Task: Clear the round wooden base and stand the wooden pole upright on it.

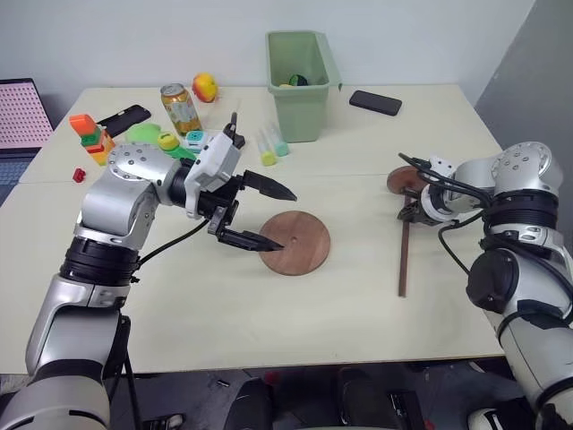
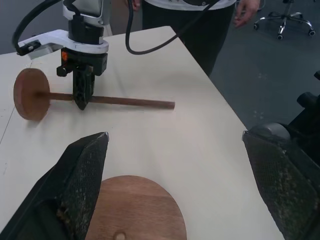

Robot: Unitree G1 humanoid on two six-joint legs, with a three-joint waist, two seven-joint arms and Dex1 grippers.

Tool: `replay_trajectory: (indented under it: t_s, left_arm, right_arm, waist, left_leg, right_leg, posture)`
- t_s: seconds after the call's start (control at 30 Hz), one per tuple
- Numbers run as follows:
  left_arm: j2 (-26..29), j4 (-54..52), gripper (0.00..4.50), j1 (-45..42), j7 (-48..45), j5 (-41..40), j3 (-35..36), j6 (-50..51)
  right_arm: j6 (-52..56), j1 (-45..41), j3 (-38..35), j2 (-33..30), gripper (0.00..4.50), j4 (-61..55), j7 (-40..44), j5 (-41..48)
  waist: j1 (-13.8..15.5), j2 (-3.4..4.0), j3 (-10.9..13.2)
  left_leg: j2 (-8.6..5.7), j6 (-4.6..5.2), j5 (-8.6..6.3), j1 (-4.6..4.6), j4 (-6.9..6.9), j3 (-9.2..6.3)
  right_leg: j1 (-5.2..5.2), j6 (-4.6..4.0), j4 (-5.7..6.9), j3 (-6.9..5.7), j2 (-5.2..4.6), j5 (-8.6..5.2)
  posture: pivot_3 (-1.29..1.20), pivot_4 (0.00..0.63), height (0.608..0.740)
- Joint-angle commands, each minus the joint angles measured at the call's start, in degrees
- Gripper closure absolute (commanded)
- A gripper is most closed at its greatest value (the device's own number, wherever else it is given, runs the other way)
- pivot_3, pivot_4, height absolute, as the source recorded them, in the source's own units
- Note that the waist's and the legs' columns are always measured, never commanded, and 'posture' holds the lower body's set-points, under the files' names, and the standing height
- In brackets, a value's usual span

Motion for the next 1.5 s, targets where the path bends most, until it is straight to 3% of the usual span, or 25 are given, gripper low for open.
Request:
replay_trajectory:
  t_s: [0.03, 0.23, 0.43, 0.57, 0.7, 0.97, 1.5]
  left_arm:
    - [0.5, -2.1, 0.0, 0.0, 0.0, -0.1, 1.7, 0.2]
    - [2.2, -1.9, 0.0, 0.5, 1.2, 0.3, 3.5, 1.0]
    - [5.3, -0.8, 0.0, 3.2, 1.4, 1.9, 5.2, -0.3]
    - [6.6, -0.1, 0.0, 6.6, 2.1, 3.1, 6.6, -2.9]
    - [6.9, -0.9, 0.0, 10.7, 3.3, 3.9, 7.7, -5.2]
    - [7.3, -3.7, 0.0, 15.2, 3.9, 3.3, 7.9, -4.6]
    - [7.0, -4.2, 0.0, 17.5, 6.9, 5.9, 6.7, -6.5]
  right_arm:
    - [0.5, 0.8, -1.6, 1.8, 4.28, -5.3, 1.2, 0.1]
    - [-5.6, 4.5, 9.3, 0.5, 4.28, -31.8, 18.8, 7.9]
    - [-29.0, 12.3, 13.6, 1.1, 4.28, -50.6, 34.8, 8.1]
    - [-43.0, 19.3, 22.4, 6.7, 4.28, -57.0, 39.2, 3.2]
    - [-60.2, 26.7, 33.1, 10.4, 4.28, -57.3, 43.5, -6.7]
    - [-73.6, 32.1, 39.9, 16.1, 4.28, -53.2, 47.5, -12.2]
    - [-79.5, 36.6, 43.7, 16.8, 4.28, -47.0, 52.0, -17.5]
  waist:
    - [0.0, 0.0, 0.0]
    - [-0.6, 0.23, 0.1]
    - [-1.1, 0.21, 0.1]
    - [-1.3, 0.2, 0.1]
    - [-1.4, 0.2, 0.1]
    - [-1.1, 0.17, 0.1]
    - [-1.0, 0.15, 0.1]
  left_leg:
    - [0.0, 0.0, 0.0, 0.01, 0.01, 0.0]
    - [0.01, 0.01, -0.01, -0.01, 0.03, -0.04]
    - [0.02, 0.03, -0.02, 0.0, 0.01, -0.19]
    - [0.02, 0.03, -0.01, 0.03, -0.03, -0.16]
    - [0.06, 0.01, 0.0, 0.07, -0.06, -0.17]
    - [0.04, -0.18, 0.1, 0.07, -0.01, -0.24]
    - [0.03, -0.16, 0.09, 0.11, 0.05, -0.25]
  right_leg:
    - [0.01, 0.0, 0.01, 0.0, 0.0, 0.0]
    - [-0.04, 0.01, 0.06, 0.0, 0.02, 0.0]
    - [0.02, 0.02, -0.01, -0.15, 0.02, -0.01]
    - [0.03, 0.02, 0.03, -0.12, 0.0, -0.01]
    - [0.0, 0.01, 0.07, -0.1, 0.04, -0.01]
    - [0.03, 0.01, 0.04, -0.15, 0.0, -0.01]
    - [0.08, 0.01, 0.07, -0.15, 0.01, -0.01]
  posture:
    - [0.0, 0.15, 0.74]
    - [0.0, 0.15, 0.74]
    - [0.0, 0.15, 0.74]
    - [0.0, 0.15, 0.74]
    - [0.0, 0.15, 0.74]
    - [0.0, 0.15, 0.74]
    - [0.0, 0.15, 0.74]
